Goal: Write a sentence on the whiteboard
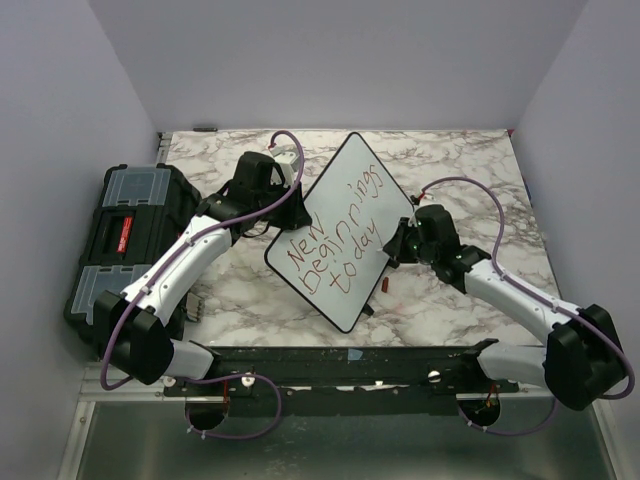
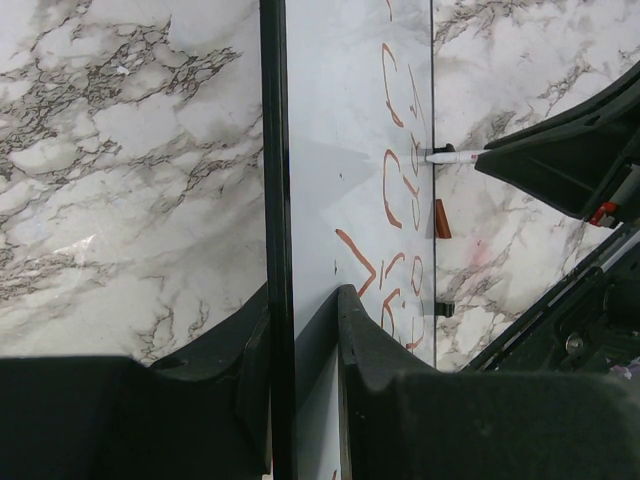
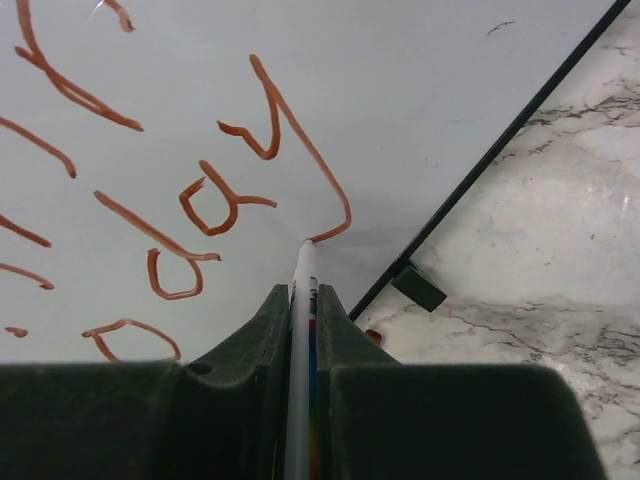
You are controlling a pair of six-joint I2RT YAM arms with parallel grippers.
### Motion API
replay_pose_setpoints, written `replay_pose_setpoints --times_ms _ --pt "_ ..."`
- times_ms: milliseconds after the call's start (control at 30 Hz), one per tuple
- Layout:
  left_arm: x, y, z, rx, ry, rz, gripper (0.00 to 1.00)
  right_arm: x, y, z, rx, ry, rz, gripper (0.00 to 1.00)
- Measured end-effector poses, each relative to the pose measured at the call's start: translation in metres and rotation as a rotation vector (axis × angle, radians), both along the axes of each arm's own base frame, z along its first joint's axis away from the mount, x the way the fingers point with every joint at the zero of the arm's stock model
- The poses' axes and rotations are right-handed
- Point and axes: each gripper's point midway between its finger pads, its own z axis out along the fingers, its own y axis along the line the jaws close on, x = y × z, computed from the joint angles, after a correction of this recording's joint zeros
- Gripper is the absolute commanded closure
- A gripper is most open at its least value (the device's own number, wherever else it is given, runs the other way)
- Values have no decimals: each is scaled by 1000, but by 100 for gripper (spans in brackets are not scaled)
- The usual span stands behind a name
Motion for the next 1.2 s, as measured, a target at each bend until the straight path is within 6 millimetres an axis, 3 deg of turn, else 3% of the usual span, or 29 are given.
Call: replay_pose_setpoints --times_ms 267,533,633,1200 --pt "0 -2 1 -4 -8 -5 100 -12 7 17 41 19 41 99" --pt "0 -3 1 -4 -10 -7 100 -15 7 103 140 -134 36 99" --pt "0 -3 1 -5 -11 -7 100 -21 4 123 170 -170 32 99" --pt "0 -2 -4 -3 17 4 100 -60 -16 144 225 -186 10 99"
